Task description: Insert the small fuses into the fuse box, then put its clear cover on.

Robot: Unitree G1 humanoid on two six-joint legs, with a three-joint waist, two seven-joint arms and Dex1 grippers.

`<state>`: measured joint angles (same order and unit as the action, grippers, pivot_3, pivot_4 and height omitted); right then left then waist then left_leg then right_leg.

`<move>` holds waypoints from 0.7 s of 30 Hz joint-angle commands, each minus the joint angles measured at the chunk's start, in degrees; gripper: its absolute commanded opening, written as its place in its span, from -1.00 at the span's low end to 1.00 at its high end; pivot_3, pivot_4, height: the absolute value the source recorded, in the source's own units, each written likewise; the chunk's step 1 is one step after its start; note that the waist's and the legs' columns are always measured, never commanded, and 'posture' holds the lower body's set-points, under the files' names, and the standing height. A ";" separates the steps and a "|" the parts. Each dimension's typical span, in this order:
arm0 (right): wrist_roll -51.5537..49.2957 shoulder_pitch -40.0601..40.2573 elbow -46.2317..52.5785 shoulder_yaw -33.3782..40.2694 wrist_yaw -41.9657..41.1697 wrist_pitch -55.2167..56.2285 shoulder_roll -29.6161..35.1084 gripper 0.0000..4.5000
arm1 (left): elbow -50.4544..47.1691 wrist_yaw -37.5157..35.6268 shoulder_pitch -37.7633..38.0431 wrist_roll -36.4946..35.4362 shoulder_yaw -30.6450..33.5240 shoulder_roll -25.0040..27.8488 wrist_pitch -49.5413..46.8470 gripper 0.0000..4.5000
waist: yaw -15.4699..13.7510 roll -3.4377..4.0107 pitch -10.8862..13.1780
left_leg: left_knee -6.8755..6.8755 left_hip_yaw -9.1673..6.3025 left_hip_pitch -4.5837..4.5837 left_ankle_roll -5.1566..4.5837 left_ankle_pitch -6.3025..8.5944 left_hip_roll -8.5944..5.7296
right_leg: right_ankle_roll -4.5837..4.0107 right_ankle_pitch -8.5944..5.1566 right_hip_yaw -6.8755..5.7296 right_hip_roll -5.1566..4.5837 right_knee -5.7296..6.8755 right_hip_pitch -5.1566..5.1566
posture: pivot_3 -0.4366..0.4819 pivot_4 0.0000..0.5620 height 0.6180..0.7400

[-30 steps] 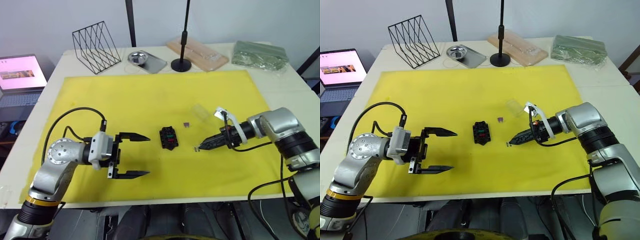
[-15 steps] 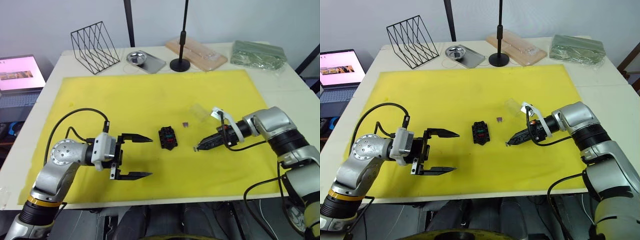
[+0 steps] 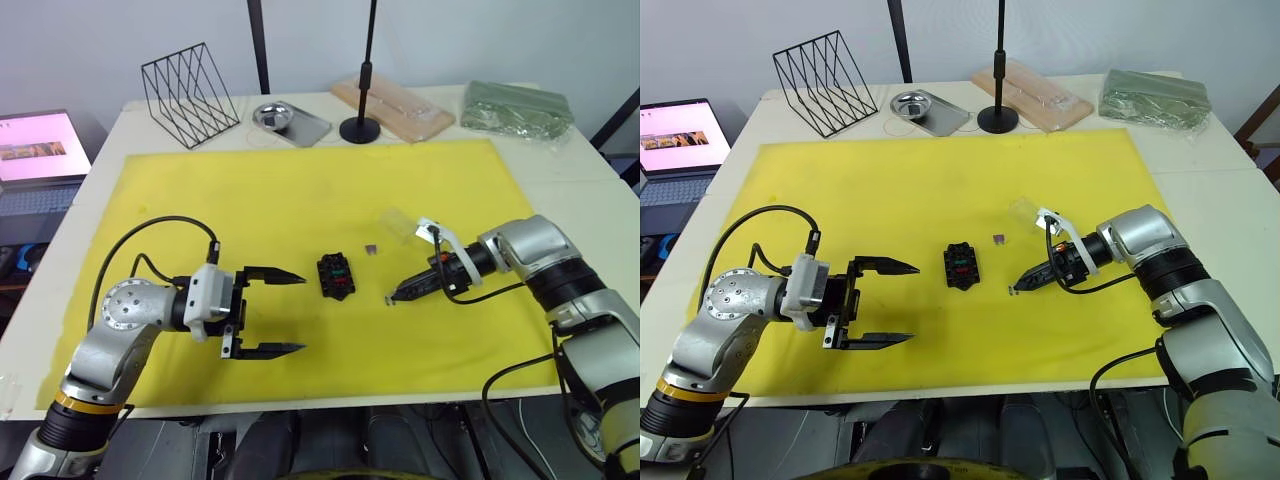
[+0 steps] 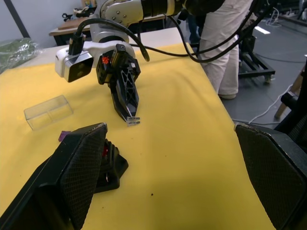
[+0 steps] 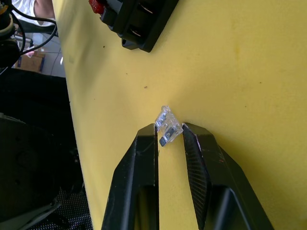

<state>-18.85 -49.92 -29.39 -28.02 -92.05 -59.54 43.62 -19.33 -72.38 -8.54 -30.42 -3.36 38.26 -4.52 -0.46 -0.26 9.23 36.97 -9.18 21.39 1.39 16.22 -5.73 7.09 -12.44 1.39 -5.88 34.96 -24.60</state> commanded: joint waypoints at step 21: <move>-2.85 -0.15 8.44 5.42 1.00 -4.02 2.09 -0.99 | -1.25 0.59 0.28 -1.05 1.70 0.45 -0.62 1.00 | 0.04 0.00 -0.01 | 0.01 -0.01 0.00 0.00 0.00 0.00 | 0.00 0.00 0.01 0.00 0.02 0.00 | -0.05 -0.47 1.00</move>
<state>-19.28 -49.28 -26.20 -26.32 -91.37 -61.84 43.98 -19.30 -72.43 -8.02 -29.96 -3.41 38.28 -4.61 -0.43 -0.26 9.22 36.98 -9.19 21.39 1.39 16.22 -5.73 7.09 -12.43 1.40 -5.89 34.98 -24.61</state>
